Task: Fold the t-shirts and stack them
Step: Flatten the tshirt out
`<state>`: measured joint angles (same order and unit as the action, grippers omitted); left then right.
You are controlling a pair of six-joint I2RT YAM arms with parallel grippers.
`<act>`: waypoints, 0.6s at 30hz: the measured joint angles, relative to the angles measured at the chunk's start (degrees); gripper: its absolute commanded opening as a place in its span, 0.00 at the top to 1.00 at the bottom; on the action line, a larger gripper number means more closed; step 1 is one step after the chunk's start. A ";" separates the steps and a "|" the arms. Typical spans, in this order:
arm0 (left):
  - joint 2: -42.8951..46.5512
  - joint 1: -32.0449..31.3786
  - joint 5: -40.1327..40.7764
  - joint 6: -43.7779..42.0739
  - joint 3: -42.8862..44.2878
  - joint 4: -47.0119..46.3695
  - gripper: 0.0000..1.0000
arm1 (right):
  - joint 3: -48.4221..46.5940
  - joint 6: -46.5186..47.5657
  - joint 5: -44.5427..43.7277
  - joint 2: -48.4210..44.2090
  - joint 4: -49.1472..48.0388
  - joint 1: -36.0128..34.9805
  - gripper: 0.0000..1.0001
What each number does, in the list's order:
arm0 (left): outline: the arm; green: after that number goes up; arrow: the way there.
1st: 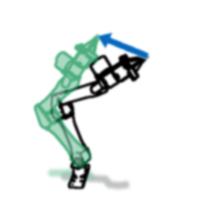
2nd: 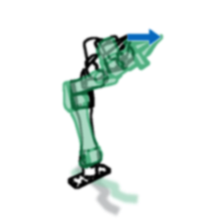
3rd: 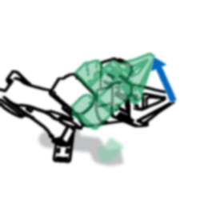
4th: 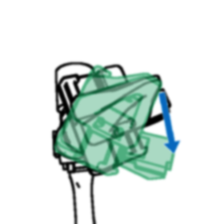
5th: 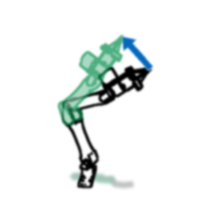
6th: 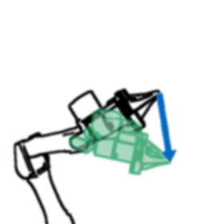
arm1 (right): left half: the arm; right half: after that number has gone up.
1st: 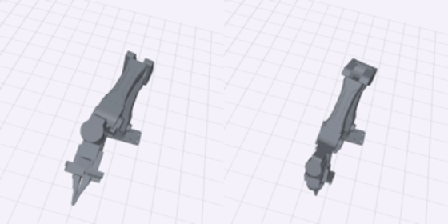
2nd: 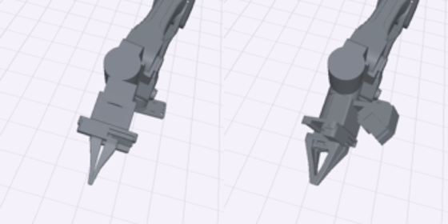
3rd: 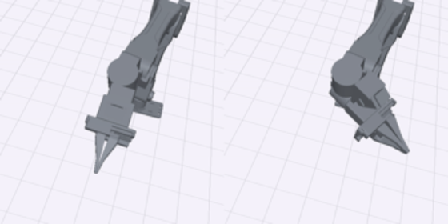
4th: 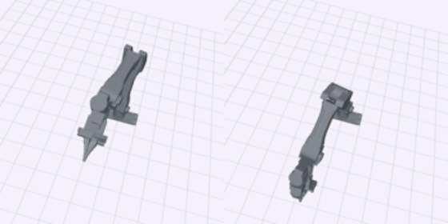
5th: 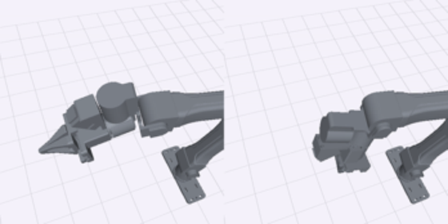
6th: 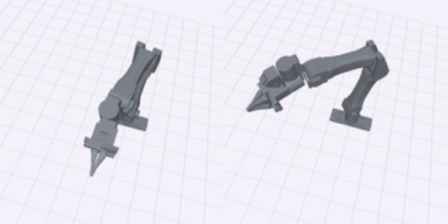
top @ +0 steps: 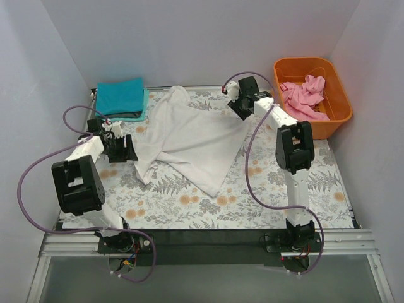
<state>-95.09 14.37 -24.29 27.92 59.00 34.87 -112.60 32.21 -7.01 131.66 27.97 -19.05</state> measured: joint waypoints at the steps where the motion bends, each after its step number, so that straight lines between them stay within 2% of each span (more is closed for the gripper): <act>1: 0.81 -0.13 -1.27 -0.28 0.00 0.13 0.41 | 2.08 -0.46 1.38 -2.56 0.24 -0.42 0.56; 7: 7.67 -2.01 -5.29 -2.10 -0.24 3.13 0.38 | 18.71 -4.85 12.63 -24.59 3.89 -6.25 0.64; 10: 8.94 -3.45 -4.98 -2.19 -1.79 3.61 0.42 | 23.58 -7.21 17.51 -30.32 3.85 -10.47 0.67; 15: 8.61 -5.53 -1.81 -1.33 -5.46 4.24 0.53 | 28.94 -10.64 20.94 -27.06 3.76 -16.02 0.70; 18: 7.50 -6.78 0.72 -0.26 -5.99 4.13 0.66 | 32.24 -11.96 20.55 -22.86 3.72 -16.59 0.73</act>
<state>-87.59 7.60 -23.57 27.66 53.01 39.00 -80.36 20.25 13.54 108.79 31.68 -35.64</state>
